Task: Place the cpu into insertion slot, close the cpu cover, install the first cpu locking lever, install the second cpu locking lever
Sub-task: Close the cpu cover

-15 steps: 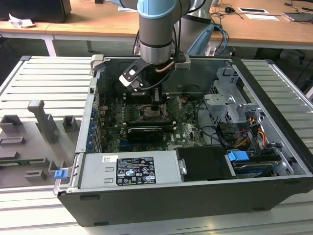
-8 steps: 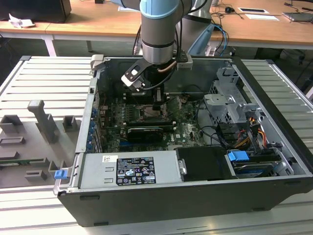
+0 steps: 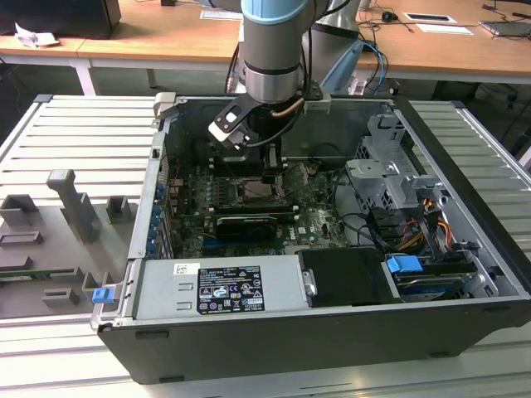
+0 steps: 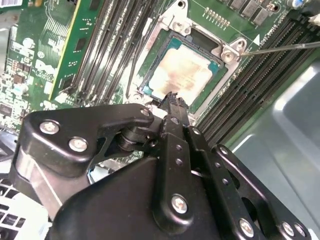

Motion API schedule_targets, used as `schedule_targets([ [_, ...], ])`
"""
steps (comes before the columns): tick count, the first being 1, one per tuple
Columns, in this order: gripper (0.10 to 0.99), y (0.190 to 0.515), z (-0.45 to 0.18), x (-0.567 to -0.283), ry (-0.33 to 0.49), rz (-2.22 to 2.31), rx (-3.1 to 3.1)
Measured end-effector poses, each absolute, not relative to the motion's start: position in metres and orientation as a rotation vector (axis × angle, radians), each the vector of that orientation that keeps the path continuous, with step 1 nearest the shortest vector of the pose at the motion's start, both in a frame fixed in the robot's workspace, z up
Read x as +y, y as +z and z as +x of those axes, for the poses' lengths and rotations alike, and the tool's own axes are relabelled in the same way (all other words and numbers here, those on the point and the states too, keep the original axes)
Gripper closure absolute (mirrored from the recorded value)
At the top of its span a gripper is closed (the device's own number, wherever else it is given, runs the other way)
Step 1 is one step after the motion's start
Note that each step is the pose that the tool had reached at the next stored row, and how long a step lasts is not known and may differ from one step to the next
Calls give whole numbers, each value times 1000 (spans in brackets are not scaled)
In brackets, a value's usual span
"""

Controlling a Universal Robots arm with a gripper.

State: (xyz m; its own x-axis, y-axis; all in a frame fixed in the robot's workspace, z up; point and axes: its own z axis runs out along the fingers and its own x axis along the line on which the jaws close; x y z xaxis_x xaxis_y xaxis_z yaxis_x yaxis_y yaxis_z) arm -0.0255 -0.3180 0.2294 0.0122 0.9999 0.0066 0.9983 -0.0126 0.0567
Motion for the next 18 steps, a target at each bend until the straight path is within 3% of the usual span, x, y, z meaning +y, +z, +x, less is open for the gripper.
schedule_targets([
  [8, 980, 260, -26, -318, 69, 2209, 2182],
  [18, 980, 264, -15, -318, 69, 2211, 2180],
])
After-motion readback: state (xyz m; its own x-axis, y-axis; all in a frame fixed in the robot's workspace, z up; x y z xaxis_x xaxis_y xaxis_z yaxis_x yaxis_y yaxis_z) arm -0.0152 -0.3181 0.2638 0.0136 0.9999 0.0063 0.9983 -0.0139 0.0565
